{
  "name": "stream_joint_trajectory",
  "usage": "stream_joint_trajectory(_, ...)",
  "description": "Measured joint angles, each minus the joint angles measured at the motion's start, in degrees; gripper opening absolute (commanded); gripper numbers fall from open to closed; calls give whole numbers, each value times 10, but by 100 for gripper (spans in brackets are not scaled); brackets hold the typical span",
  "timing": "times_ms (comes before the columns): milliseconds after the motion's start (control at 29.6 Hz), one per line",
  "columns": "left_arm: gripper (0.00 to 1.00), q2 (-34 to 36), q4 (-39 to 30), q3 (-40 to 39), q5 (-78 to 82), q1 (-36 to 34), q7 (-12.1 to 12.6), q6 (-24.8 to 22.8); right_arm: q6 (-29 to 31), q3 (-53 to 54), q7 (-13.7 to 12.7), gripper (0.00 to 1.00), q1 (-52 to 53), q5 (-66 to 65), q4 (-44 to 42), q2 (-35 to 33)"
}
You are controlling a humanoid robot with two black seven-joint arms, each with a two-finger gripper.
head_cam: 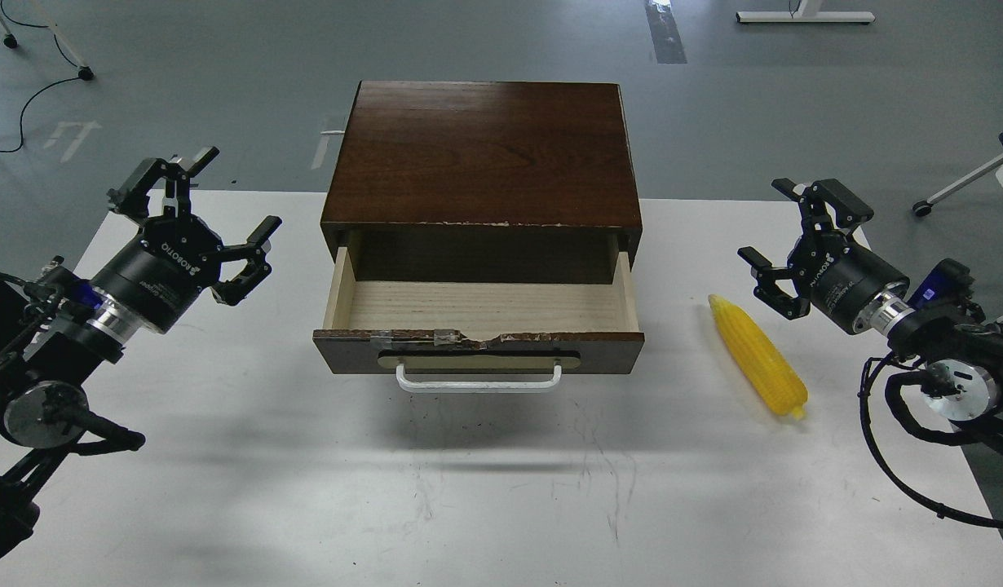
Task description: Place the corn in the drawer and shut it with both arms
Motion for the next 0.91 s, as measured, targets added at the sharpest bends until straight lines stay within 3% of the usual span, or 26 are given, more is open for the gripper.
stream_joint_trajectory(237, 100, 5, -1, 1, 0, -2, -4, 0, -6, -3, 0, 100, 26, -146, 15, -53)
stream_joint_trajectory(541, 100, 5, -8, 2, 16, -3, -5, 0, -4, -4, 0, 100, 86, -502, 24, -149)
stream_joint_trajectory(744, 100, 4, -12, 2, 17, -2, -5, 0, -3, -31, 0, 100, 93, -716, 22, -148)
stream_joint_trajectory(913, 100, 6, -12, 2, 18, -1, -5, 0, -4, -86, 0, 100, 107, -776, 10, -121)
